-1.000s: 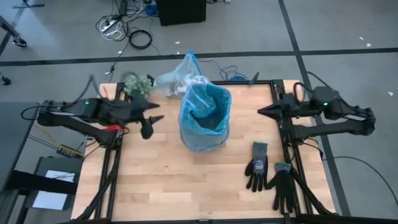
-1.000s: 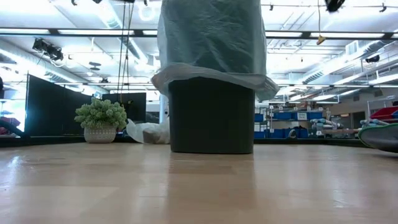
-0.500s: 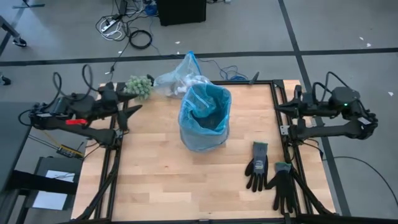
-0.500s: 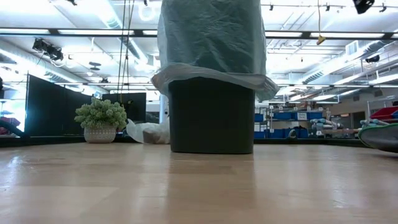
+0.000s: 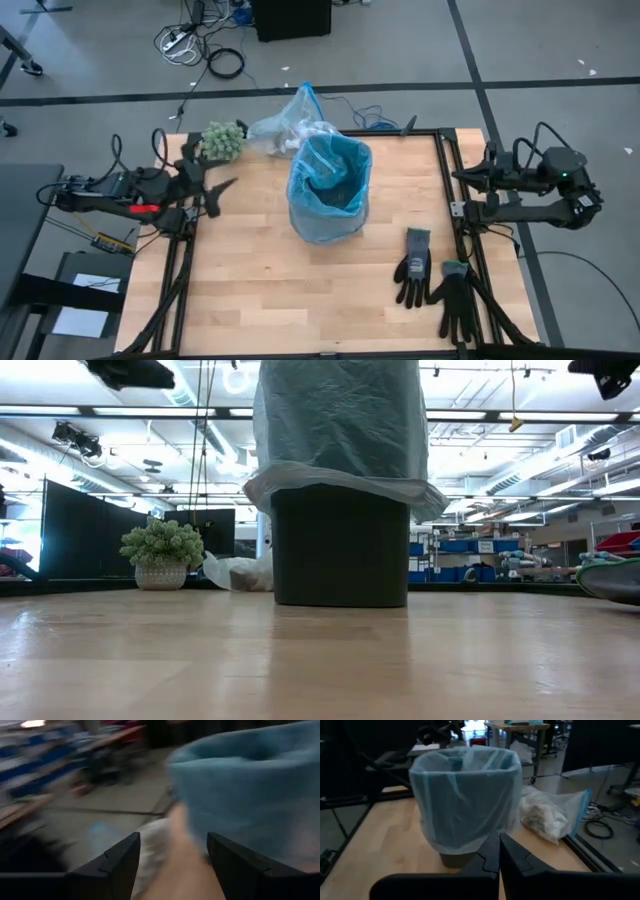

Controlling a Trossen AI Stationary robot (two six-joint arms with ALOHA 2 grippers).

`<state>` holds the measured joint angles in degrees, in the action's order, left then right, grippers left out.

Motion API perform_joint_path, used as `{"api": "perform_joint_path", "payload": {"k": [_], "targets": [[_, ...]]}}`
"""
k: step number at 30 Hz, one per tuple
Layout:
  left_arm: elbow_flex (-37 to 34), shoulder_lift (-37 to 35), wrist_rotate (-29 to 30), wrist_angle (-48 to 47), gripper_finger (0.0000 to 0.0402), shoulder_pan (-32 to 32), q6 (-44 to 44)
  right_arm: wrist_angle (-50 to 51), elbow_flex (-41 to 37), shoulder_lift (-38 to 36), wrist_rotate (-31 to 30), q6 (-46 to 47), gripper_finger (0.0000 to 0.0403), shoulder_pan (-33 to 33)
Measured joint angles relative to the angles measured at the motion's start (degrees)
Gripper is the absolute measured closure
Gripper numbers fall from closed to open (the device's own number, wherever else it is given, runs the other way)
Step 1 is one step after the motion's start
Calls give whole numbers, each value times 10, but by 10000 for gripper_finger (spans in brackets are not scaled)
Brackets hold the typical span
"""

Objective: Place trash/remove bag and relplace
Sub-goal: Return to Home Position

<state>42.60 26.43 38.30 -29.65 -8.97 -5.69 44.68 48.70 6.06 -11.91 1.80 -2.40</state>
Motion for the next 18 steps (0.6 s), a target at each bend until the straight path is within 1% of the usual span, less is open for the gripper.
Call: {"api": "perform_joint_path", "payload": {"k": [2, 3, 4, 6, 9, 12, 16, 18], "targets": [[-4, -1, 75, 2, 161, 0, 20, 0, -11, -7, -6, 1, 403, 0], [-5, -4, 101, 3, 161, 0, 36, 0, -17, -7, -6, 1, 403, 0], [-5, -4, 117, 4, 161, 1, 50, -1, -23, -8, -4, 2, 403, 0], [-5, -4, 119, 10, 161, 0, 57, -6, -38, -8, 4, 12, 403, 0], [-5, 0, 87, -1, 161, 0, 15, -37, -61, -10, 20, 13, 403, 0], [-5, -2, 10, -24, 161, 1, -16, -51, -81, -17, 31, 15, 403, 0], [-8, -8, -19, -31, 161, 5, -1, -76, -114, -40, 31, 23, 403, 0], [-21, -18, -32, -29, 161, 5, 15, -99, -138, -53, 31, 27, 403, 0]]}}
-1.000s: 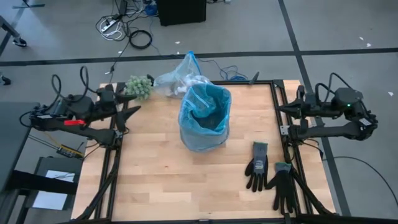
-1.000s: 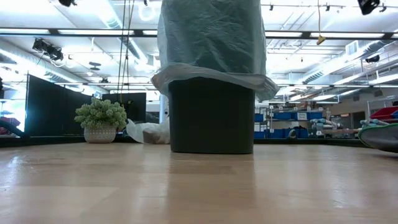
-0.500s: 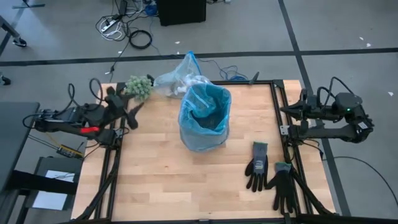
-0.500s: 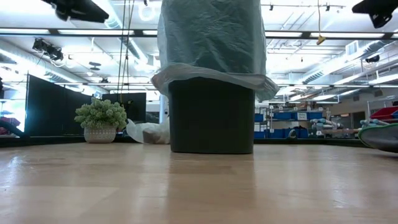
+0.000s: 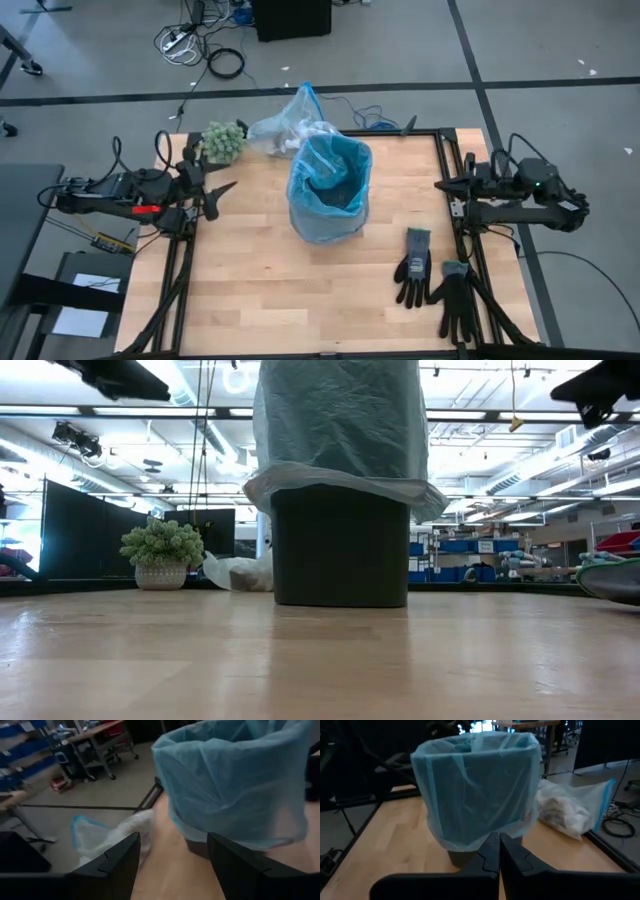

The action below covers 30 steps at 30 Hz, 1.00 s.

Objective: Place trash/remove bag and relplace
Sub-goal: Return to Home Position

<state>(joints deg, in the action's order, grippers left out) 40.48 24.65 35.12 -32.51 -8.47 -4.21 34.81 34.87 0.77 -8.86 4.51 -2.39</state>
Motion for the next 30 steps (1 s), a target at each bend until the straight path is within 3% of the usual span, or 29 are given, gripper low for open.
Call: {"api": "perform_joint_path", "payload": {"k": [5, 11, 20, 30], "targets": [[-73, -41, -24, 54, 161, 0, 35, -87, -64, -5, 19, 9, 403, 0], [-178, -92, -64, 203, 161, 0, 20, -160, -123, -5, 41, 46, 403, 0], [-286, -113, -119, 318, 161, 5, 15, -153, -146, -5, 22, 39, 403, 0], [-345, -113, -123, 339, 161, 23, 55, -135, -146, -5, 13, 65, 403, 0]]}}
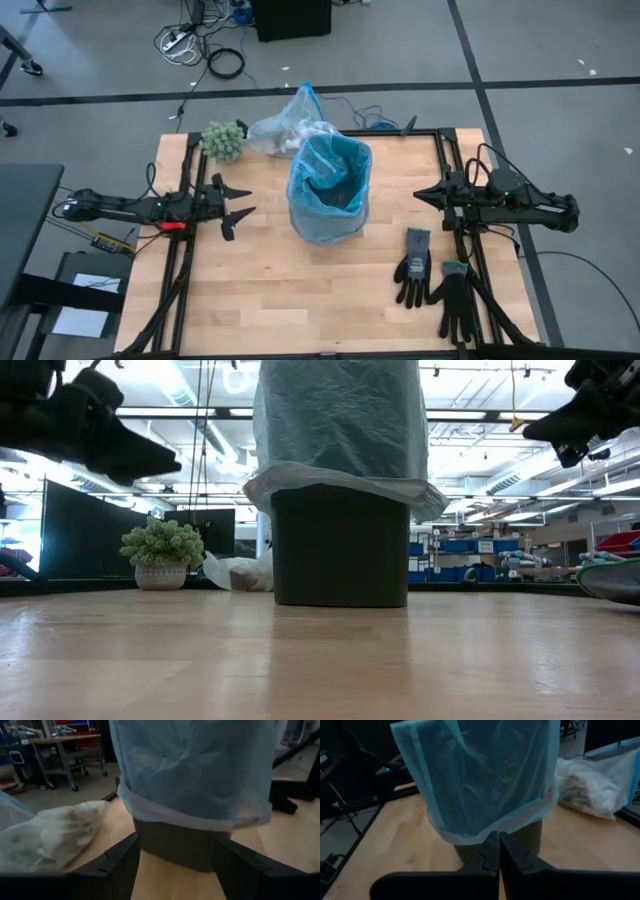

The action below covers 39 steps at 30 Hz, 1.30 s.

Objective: Place trash/remove bag and relplace
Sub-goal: Return to Home Position

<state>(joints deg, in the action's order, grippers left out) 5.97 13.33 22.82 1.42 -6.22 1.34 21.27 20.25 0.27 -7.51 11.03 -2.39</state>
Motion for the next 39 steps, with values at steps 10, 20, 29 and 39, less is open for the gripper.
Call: {"api": "perform_joint_path", "payload": {"k": [10, 20, 29, 39], "targets": [[-48, -37, 0, 62, 161, 0, 4, -10, -14, 0, -19, -16, 403, 0], [-37, -113, -11, -36, 161, 2, 6, -156, -129, 0, -28, 7, 403, 0], [-36, -131, -22, -40, 161, 2, 15, -251, -196, 2, -33, -11, 403, 0], [-55, -133, -124, 3, 161, 2, 16, -252, -197, 1, -15, -58, 403, 0]]}}
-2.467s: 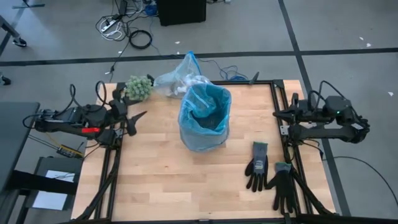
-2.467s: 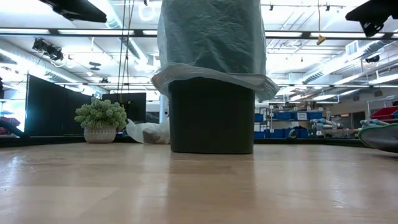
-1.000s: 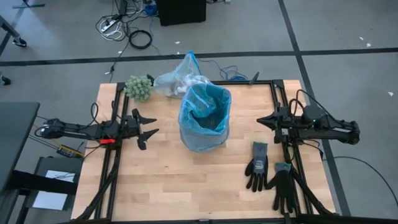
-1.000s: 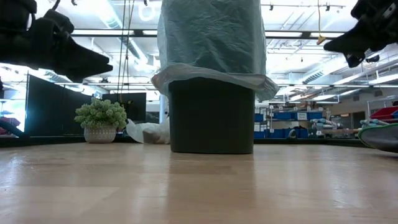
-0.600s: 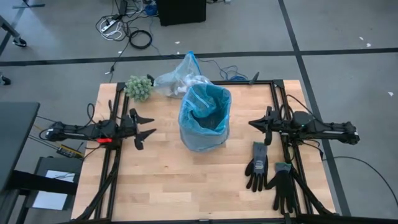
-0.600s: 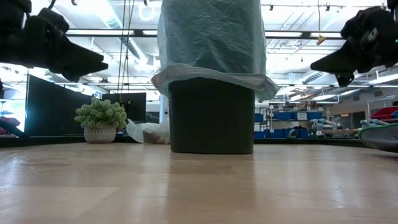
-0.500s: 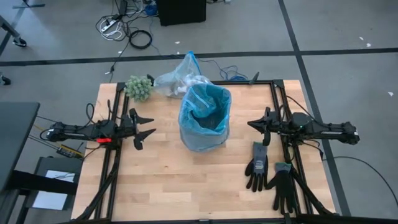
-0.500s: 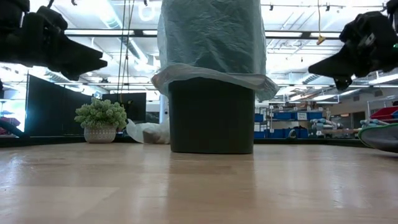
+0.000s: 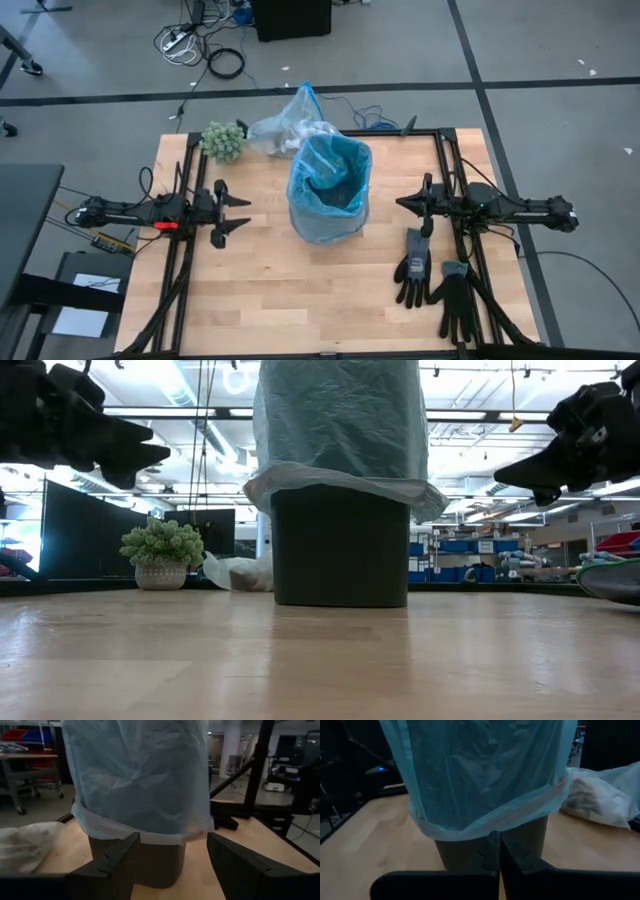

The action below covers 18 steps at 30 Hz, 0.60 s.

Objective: Place trash/remove bag and relplace
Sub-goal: Return to Home Position

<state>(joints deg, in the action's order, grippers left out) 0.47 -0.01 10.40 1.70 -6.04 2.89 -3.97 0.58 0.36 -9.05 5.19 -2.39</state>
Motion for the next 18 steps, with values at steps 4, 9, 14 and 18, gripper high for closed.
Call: {"api": "perform_joint_path", "payload": {"k": [4, 9, 14, 18], "targets": [[0, 0, -2, -1, 161, 0, -24, 20, 0, 0, 63, -24, 403, 7], [0, 0, -6, -2, 161, 0, -27, 28, 0, 2, 65, -38, 403, 9], [0, 0, -8, -3, 161, 0, -34, 28, 0, 3, 65, -52, 403, 9], [0, 0, -5, -3, 161, 0, -39, 28, -1, 4, 65, -50, 403, 5]]}}
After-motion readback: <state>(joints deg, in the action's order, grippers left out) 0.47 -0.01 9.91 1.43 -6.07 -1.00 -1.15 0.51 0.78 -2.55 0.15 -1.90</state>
